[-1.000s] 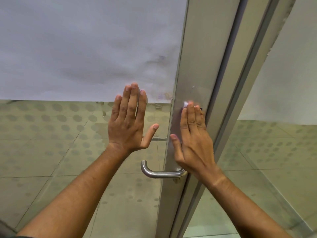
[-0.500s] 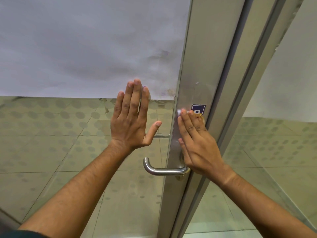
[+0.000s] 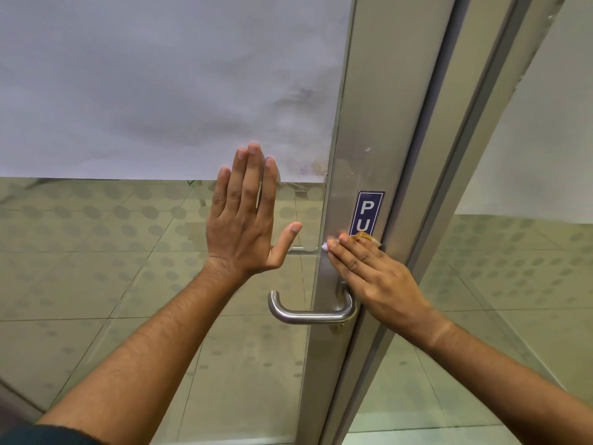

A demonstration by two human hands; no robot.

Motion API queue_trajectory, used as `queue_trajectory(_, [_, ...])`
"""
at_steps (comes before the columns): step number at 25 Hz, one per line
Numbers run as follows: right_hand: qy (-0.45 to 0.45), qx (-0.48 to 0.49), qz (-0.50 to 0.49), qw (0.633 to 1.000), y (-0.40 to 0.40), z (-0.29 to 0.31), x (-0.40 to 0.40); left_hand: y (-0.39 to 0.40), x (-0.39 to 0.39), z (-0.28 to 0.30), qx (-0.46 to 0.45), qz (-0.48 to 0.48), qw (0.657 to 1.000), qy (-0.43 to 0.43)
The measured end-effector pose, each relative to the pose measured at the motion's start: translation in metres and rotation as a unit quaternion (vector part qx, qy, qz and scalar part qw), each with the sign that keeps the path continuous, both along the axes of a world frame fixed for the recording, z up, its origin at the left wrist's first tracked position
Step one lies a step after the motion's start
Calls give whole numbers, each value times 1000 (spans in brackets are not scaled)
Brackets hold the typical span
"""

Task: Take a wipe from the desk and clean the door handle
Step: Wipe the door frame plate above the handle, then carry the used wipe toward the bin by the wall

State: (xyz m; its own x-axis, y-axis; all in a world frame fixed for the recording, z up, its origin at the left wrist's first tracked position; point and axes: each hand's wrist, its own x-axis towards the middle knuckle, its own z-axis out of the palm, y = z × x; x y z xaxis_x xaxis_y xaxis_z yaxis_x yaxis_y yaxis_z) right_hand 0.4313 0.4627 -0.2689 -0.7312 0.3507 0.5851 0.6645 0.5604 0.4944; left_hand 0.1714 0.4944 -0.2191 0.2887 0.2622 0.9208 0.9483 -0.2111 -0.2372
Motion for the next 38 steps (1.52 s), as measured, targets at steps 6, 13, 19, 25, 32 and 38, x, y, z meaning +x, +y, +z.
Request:
queue_trajectory(6, [-21, -37, 2, 999, -10, 1, 5, -2, 0, 0, -5, 8, 1000, 3])
queue_trajectory(13, [218, -44, 24, 975, -36, 4, -12, -13, 2, 4, -38, -10, 999, -10])
queue_trajectory(19, [286, -62, 20, 956, -50, 4, -37, -55, 5, -21, -106, -42, 993, -37])
queue_trajectory(25, [288, -77, 79, 951, -69, 0, -76, -114, -10, -52, -168, -7, 982, -83])
queue_trajectory(32, [280, -125, 176, 936, -94, -3, -141, -187, -57, -66, -207, 109, 966, -109])
queue_trajectory(38, [277, -141, 283, 907, -123, -14, -212, -255, -107, -74, -243, 213, 935, -149])
